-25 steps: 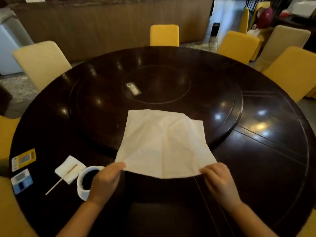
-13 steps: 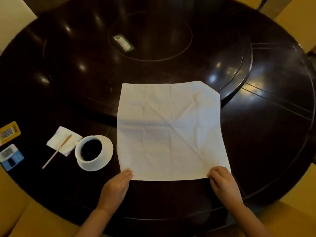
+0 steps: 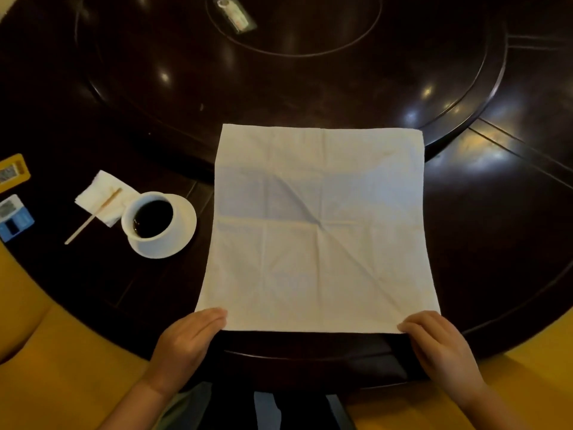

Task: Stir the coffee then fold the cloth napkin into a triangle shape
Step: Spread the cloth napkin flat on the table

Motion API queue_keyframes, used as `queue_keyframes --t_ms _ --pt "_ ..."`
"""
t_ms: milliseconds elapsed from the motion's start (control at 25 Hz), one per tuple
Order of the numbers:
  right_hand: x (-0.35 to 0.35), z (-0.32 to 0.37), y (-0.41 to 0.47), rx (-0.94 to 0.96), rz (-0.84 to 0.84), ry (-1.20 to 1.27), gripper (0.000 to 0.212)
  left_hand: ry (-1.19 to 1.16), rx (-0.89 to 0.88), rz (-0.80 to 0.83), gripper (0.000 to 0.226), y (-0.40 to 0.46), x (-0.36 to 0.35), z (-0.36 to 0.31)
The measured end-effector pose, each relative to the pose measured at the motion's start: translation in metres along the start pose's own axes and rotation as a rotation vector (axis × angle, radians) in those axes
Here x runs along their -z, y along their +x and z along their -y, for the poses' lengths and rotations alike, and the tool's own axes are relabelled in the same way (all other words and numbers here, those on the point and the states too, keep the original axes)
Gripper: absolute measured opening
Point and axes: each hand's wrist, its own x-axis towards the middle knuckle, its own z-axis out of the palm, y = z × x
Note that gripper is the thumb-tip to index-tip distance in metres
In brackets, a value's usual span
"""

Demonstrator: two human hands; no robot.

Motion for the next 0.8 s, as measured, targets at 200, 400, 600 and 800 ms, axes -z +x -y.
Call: queue_keyframes --t_ms 200,400,600,800 --pt "-0.012 0.010 -0.028 0.021 0.117 0.015 0.011 -0.045 0.076 0.192 0.043 -0.038 0.000 -0.007" --pt "-0.015 0.049 -0.012 -0.134 0.006 0.152 0.039 -0.086 0.181 0.068 0.043 -0.013 0.002 -0.048" --pt "-0.069 0.108 0.060 -0.220 0.102 0.034 0.053 0.182 0.196 0.230 0.064 0.068 -0.076 -0.110" --pt "-0.066 0.039 0.048 -0.415 0.141 -0.102 0.062 0.236 0.290 0.300 0.065 0.068 -0.075 -0.057"
